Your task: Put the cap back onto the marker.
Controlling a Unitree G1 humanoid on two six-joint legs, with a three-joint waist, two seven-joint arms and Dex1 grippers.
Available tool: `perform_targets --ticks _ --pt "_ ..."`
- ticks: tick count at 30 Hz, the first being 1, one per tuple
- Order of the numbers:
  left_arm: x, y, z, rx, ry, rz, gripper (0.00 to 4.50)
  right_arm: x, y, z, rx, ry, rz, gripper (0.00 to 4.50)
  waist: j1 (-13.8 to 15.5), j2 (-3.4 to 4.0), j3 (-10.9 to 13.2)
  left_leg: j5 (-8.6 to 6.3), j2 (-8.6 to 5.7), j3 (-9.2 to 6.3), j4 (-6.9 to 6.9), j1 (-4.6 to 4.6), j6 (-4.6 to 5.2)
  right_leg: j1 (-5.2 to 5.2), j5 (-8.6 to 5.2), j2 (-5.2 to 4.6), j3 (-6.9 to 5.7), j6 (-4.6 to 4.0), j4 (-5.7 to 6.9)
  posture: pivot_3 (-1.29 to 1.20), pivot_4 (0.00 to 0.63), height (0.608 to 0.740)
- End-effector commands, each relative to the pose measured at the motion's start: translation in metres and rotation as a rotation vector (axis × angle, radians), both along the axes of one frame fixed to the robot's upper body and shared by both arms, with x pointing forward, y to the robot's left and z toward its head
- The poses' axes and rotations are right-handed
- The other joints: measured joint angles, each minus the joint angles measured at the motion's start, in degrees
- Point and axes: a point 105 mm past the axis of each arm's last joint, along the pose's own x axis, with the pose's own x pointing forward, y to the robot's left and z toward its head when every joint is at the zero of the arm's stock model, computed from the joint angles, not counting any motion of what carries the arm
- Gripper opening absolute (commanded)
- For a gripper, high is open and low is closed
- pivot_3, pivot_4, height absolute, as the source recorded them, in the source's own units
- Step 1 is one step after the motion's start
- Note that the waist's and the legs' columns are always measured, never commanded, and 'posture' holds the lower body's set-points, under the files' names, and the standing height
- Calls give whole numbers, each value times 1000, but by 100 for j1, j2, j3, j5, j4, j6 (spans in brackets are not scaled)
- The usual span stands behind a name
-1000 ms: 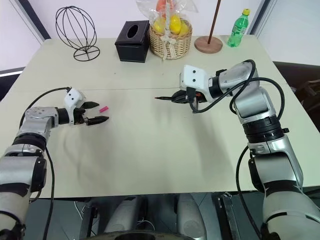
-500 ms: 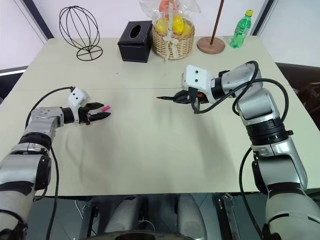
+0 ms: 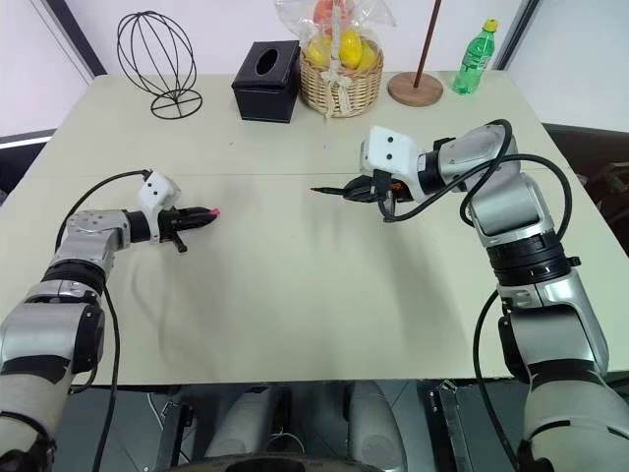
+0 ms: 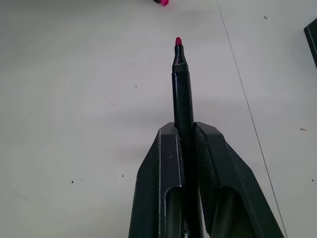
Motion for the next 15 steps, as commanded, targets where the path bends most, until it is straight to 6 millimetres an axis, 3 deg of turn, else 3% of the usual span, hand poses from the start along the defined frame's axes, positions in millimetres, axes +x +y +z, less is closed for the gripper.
perform_targets --ticks 1,7,15 --pt "7 -9 53 26 -151 -98 33 2 -4 12 -3 -44 1 0 16 -1 1 0 -1 0 0 -1 0 0 0 0 0 0 -1 0 150 740" --pt "-5 -54 114 76 -272 -408 33 7 2 19 -20 -39 42 0 21 -3 2 0 -5 1 5 -7 0 0 0 -3 -2 0 -2 0 150 740" --pt "-22 -93 132 117 -322 -615 33 5 19 27 -43 -40 134 0 -70 -2 2 0 6 0 3 -5 0 -1 0 8 -1 1 -3 0 150 740"
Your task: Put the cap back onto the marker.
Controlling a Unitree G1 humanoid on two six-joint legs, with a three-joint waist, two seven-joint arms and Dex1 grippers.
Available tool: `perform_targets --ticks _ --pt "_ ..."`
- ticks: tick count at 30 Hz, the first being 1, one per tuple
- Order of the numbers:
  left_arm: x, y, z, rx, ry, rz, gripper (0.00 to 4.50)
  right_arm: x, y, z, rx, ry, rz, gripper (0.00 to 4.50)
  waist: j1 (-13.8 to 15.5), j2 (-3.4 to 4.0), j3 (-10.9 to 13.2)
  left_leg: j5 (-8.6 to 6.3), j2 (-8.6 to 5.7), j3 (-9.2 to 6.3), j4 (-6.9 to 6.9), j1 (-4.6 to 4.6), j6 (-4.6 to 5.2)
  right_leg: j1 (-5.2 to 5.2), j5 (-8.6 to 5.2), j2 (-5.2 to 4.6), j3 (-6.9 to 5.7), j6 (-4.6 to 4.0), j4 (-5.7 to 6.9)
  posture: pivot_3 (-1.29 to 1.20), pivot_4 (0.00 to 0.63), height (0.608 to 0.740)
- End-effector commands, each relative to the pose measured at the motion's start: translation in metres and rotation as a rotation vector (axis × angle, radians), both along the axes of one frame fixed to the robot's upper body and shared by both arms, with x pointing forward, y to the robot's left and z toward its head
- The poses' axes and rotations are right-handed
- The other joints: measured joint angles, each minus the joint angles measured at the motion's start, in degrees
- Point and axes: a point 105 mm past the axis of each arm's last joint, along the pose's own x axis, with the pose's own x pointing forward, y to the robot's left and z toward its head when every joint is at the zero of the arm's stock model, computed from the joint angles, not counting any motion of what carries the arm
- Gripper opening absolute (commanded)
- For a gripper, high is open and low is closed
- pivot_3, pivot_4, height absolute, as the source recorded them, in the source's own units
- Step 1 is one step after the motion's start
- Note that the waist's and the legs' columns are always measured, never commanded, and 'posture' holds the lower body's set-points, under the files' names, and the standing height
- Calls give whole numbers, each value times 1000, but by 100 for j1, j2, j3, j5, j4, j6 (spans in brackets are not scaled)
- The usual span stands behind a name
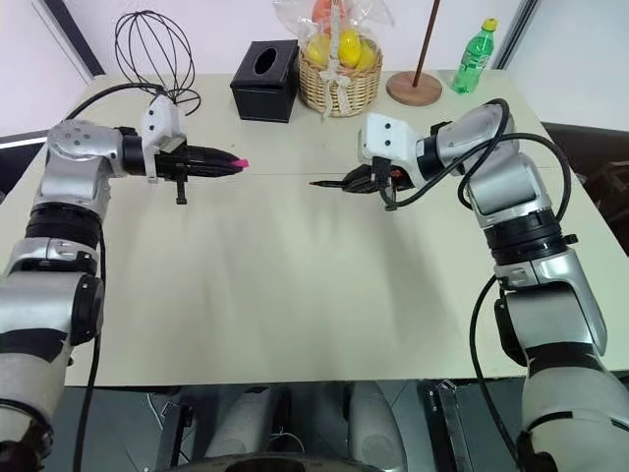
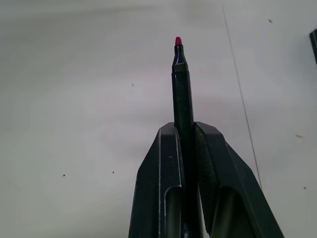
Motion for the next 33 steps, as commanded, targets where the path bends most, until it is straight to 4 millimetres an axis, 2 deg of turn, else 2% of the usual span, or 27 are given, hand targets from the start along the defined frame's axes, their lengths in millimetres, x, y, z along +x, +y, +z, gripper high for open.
perform_targets --ticks 1,7,16,33 --pt "-6 -12 14 -9 -54 -59 33 -3 11 17 -2 -54 58 0 -25 0 0 0 1 0 0 0 0 0 0 -1 0 0 0 0 150 740" --pt "-12 -33 9 6 -72 -132 33 -4 23 19 2 -49 90 0 -50 0 0 0 9 -3 0 0 0 0 0 -2 0 0 0 0 150 740" --pt "-13 -31 -6 80 -97 -137 33 1 22 20 15 -39 71 0 -68 0 0 0 12 -2 0 0 0 -1 0 -2 0 0 0 0 150 740" --pt "-14 -39 -5 49 -101 -143 33 6 31 20 46 -37 74 0 -65 1 0 0 12 -2 0 -1 0 -1 0 -2 0 0 0 0 150 740"
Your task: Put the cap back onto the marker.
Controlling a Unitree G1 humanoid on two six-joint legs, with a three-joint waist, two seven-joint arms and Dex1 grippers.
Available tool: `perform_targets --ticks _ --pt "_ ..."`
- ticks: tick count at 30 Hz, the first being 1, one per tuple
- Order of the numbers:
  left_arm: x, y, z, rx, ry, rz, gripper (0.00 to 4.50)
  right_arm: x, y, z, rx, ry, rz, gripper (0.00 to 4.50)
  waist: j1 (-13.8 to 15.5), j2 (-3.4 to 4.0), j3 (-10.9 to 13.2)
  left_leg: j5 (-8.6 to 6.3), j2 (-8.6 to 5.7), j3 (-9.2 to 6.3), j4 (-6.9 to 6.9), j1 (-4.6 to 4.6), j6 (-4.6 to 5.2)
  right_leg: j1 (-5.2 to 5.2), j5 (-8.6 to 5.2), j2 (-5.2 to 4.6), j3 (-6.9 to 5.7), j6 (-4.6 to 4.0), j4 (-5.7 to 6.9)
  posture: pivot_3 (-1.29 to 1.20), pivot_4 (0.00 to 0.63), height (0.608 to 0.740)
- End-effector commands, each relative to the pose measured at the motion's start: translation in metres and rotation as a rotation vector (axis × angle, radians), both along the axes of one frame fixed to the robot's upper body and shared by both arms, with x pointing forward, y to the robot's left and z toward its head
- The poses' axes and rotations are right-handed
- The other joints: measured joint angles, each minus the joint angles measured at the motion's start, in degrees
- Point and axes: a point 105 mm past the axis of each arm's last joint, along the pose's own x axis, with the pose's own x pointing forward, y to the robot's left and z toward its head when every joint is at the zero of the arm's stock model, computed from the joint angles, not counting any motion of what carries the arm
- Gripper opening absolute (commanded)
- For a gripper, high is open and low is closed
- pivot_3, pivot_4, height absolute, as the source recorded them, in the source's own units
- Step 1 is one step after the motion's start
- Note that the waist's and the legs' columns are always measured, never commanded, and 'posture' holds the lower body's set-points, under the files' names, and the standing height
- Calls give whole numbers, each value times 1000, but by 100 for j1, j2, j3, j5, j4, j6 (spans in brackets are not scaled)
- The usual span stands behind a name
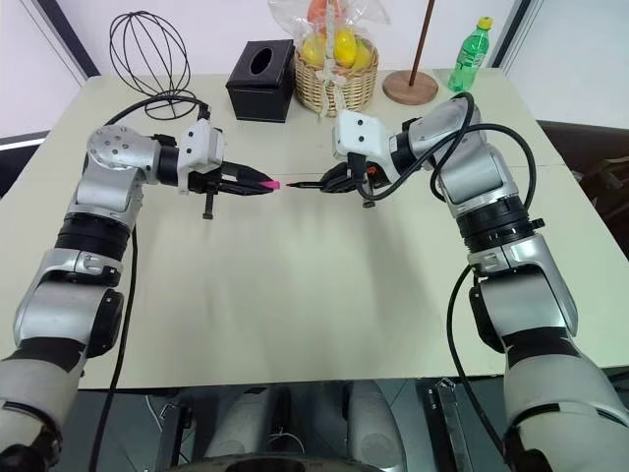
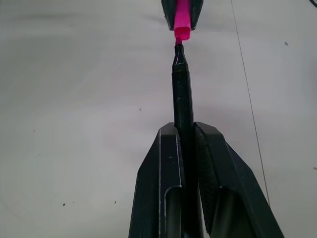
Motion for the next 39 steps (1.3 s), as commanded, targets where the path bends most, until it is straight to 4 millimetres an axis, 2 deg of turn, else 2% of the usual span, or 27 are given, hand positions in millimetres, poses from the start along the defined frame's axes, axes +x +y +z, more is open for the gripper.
perform_targets --ticks 1,9,30,39 --pt "-2 -7 12 -16 -48 -22 33 -1 5 20 27 -60 19 0 1 0 0 0 0 0 0 0 0 0 0 0 0 0 0 0 150 740" --pt "-1 -14 17 -36 -57 -31 33 0 7 16 31 -53 20 0 -4 0 0 0 0 0 0 0 0 0 0 0 0 0 0 0 150 740" --pt "0 -4 25 -43 -65 5 33 4 3 12 29 -56 2 0 -3 0 0 0 0 0 0 0 0 0 0 0 0 0 0 0 150 740" --pt "-1 -8 28 -69 -61 -1 33 5 3 11 29 -53 3 0 -4 0 0 0 0 0 0 0 0 0 0 1 0 0 0 0 150 740"
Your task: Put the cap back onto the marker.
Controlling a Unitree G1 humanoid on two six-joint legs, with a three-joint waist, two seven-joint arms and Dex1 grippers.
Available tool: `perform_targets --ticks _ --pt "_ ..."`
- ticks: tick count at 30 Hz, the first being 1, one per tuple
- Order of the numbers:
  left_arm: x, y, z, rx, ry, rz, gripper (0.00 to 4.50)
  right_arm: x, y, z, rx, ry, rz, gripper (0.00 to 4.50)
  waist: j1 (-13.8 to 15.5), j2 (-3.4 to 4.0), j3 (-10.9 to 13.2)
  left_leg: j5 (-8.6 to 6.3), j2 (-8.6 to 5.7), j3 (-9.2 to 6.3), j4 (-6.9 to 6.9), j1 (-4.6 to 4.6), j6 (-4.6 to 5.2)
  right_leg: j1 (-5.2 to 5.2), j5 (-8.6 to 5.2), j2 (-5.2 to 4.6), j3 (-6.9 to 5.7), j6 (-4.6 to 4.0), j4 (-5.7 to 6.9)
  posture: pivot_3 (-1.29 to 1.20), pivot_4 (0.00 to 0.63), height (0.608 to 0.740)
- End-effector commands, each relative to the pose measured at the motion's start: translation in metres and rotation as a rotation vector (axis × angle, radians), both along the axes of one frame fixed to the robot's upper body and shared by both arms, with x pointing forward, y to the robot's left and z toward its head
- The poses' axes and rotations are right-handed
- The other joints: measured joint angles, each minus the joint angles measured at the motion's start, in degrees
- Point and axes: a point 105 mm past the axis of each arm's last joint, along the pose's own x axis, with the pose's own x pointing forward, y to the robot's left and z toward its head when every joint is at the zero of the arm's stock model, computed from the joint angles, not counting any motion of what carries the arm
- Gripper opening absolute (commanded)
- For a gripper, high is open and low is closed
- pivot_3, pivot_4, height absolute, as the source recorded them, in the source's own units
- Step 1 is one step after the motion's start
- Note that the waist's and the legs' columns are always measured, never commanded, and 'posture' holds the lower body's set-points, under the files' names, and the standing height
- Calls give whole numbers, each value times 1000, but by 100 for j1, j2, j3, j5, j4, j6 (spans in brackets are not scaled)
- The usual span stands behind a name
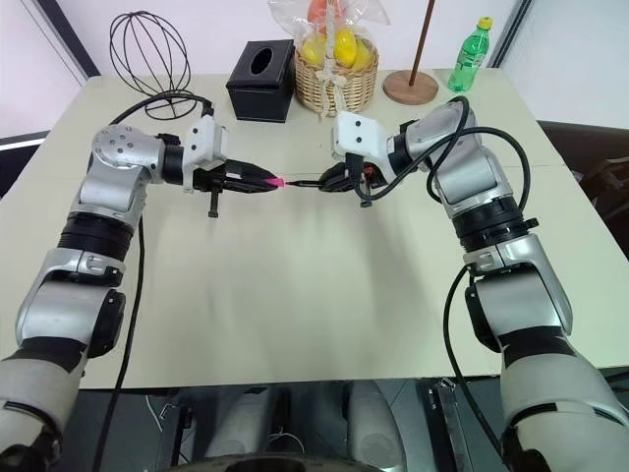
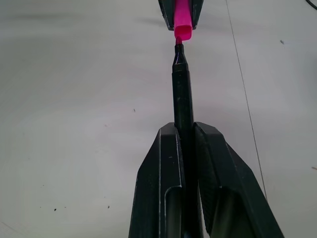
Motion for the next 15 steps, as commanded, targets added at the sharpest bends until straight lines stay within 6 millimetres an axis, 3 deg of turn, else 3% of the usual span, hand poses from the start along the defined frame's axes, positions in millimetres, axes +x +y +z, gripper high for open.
perform_targets --ticks 1,7,15 --pt "-3 -4 21 -37 -64 -21 33 0 5 15 20 -50 19 0 0 0 0 0 0 0 0 0 0 0 0 0 0 0 0 0 150 740" --pt "-6 -8 17 -26 -61 -35 33 -1 7 15 23 -50 26 0 0 0 0 0 0 0 0 0 0 0 0 0 0 0 0 0 150 740" --pt "0 3 19 0 -79 4 33 0 4 15 17 -52 19 0 -1 0 0 0 0 0 0 0 0 0 0 0 0 0 0 0 150 740"
